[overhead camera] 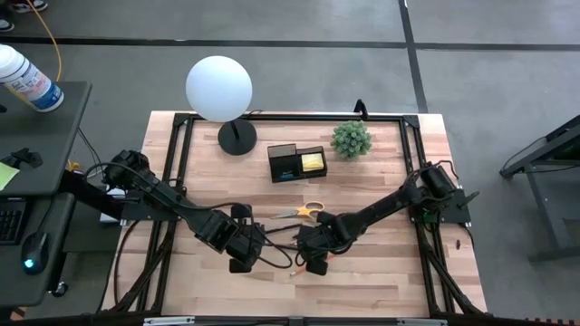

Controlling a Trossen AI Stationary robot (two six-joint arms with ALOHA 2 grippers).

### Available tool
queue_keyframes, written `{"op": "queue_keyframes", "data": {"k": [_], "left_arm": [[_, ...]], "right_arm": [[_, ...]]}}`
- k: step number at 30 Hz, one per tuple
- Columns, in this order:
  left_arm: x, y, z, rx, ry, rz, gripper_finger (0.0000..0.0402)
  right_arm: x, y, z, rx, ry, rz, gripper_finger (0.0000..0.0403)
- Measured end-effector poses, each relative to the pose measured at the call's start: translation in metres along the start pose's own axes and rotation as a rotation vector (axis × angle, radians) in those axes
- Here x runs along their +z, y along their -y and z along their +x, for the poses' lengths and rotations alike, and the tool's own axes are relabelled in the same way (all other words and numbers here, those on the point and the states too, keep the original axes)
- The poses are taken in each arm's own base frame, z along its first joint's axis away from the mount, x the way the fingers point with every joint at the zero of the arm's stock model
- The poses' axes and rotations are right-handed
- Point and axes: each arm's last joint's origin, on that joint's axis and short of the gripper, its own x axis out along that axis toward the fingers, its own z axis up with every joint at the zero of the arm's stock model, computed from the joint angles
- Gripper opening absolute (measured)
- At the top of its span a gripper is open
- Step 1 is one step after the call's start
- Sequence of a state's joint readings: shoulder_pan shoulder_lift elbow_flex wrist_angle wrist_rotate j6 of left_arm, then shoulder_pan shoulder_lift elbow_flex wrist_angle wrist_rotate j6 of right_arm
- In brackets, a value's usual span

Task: Pick and place office supplies into organizer
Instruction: Put the black binder clip into the desk organizer

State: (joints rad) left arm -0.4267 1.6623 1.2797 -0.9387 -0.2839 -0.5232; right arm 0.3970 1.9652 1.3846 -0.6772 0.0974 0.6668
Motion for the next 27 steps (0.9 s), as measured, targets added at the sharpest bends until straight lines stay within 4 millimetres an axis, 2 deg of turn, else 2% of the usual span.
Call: {"op": "queue_keyframes", "data": {"k": [7, 19, 27], "left_arm": [[0.0009, -0.0007, 0.0001, 0.022, 0.018, -0.001, 0.0014], [0.0012, -0.0011, -0.0001, 0.036, 0.027, 0.000, 0.0014], [0.0014, -0.0012, 0.0000, 0.041, 0.031, 0.000, 0.0014]], "right_arm": [[-0.0005, 0.0028, 0.0001, -0.020, -0.013, -0.041, 0.0116], [0.0010, 0.0036, 0.0004, 0.003, -0.021, -0.062, 0.0050], [0.0008, 0.0040, 0.0093, 0.032, -0.060, -0.056, 0.0042]]}}
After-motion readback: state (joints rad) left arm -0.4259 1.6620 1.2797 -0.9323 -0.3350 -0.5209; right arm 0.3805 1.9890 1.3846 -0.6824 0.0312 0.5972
